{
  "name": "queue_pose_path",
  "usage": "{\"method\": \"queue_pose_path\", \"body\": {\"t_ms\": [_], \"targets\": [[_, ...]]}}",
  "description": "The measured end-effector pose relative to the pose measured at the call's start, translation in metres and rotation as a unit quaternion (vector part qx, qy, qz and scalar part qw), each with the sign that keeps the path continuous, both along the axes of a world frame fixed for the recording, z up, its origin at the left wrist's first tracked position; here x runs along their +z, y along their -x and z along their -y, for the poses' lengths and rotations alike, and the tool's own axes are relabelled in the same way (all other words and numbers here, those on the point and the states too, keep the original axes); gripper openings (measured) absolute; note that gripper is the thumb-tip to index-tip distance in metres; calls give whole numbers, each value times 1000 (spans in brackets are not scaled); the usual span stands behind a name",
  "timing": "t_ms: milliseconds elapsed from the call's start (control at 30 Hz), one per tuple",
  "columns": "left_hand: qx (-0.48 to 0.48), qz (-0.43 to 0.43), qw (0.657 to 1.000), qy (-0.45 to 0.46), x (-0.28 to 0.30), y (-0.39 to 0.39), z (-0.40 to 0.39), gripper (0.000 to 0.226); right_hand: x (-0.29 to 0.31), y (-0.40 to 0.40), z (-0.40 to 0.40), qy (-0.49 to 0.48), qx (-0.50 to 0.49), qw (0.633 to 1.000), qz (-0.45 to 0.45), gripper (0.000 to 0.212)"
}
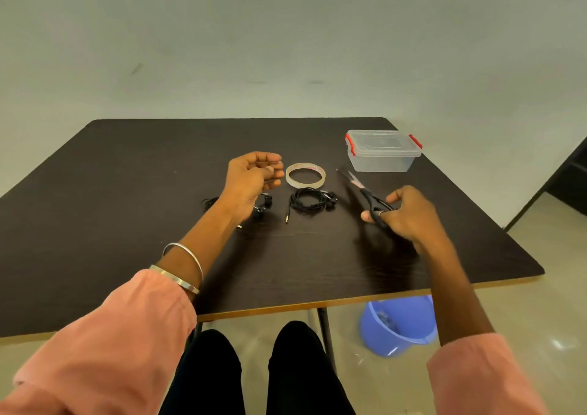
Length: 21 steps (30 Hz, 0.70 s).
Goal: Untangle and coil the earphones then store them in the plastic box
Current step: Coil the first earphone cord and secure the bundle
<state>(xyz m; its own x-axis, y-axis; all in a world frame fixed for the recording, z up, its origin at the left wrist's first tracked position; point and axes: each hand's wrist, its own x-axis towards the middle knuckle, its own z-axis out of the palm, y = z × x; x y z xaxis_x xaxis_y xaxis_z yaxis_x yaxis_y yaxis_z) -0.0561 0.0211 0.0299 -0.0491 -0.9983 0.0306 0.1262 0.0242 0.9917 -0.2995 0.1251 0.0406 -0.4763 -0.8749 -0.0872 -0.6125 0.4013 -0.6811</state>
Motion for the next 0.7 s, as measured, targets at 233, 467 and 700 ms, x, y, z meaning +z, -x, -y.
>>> {"method": "queue_pose_path", "body": {"t_ms": [233, 467, 700], "targets": [[-23, -11, 1000, 2, -3, 3, -23, 23, -18, -18, -7, -76, -67, 979, -177, 53], [-42, 0, 999, 5, -9, -3, -31, 25, 5, -35, -8, -133, -29, 950, -280, 37], [-59, 31, 997, 34, -8, -8, -36, 26, 16, -97, 24, 134, 125, 959, 214, 6]]}}
